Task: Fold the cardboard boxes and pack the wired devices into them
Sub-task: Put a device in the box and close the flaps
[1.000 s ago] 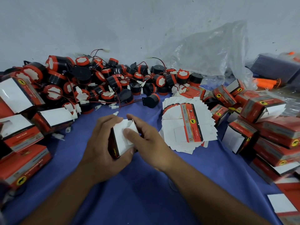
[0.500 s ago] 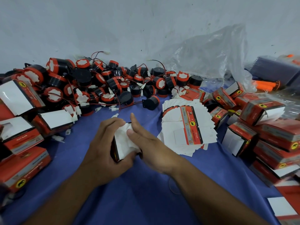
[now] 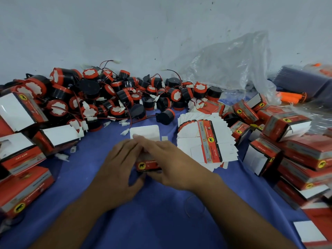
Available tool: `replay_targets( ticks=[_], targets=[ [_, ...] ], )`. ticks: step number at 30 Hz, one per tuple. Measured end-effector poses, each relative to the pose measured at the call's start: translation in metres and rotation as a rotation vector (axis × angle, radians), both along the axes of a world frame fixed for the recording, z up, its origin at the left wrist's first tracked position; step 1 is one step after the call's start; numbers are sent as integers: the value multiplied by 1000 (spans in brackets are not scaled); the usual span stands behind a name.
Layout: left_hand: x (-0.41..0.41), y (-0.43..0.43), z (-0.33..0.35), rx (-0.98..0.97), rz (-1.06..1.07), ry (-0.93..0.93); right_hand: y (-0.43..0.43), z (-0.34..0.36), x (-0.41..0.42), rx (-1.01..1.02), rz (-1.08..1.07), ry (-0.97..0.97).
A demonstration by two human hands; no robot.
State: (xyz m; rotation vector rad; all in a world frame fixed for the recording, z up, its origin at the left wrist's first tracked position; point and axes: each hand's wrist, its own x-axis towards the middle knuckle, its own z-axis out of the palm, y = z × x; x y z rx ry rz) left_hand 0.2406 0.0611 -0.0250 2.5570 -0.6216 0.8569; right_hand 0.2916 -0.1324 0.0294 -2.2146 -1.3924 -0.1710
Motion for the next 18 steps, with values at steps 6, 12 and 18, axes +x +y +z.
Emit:
replay_targets(
  ticks=[6,12,18],
  targets=[
    [5,3,3,243,365,-248,0,-7,7,-83,-207,-281],
    [6,-2,3,53,337,-63,13,-23,5,-241,-520,-211],
    [4,0,1,-386,203,219,8,-22,4,-229,-542,-174]
  ],
)
